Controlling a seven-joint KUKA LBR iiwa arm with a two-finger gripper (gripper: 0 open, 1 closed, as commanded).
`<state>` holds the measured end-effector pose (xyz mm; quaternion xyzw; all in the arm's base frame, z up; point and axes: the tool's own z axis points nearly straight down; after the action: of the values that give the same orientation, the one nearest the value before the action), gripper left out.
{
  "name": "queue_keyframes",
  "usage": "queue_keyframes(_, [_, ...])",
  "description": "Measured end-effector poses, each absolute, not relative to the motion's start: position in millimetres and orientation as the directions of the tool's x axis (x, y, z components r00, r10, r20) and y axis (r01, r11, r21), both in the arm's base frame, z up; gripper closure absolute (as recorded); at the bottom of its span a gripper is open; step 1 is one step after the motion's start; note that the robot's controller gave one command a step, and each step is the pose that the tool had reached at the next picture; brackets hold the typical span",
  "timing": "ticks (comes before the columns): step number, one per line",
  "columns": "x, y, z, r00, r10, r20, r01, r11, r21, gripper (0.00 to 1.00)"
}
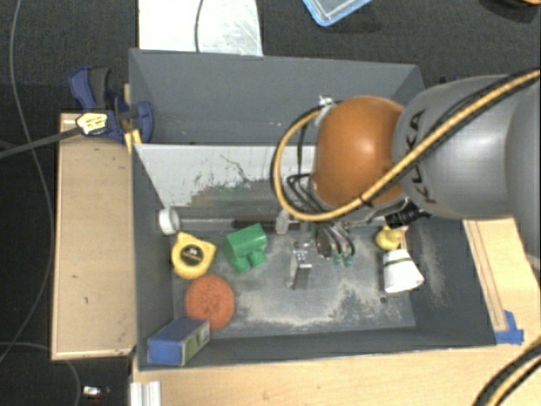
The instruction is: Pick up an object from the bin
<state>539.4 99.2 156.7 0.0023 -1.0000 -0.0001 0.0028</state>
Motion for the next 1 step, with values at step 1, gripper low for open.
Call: queue_keyframes(1, [541.1, 98.7, 161.3, -1.000, -0.001, -0.002, -0.001, 1.000, 0.001, 0.00])
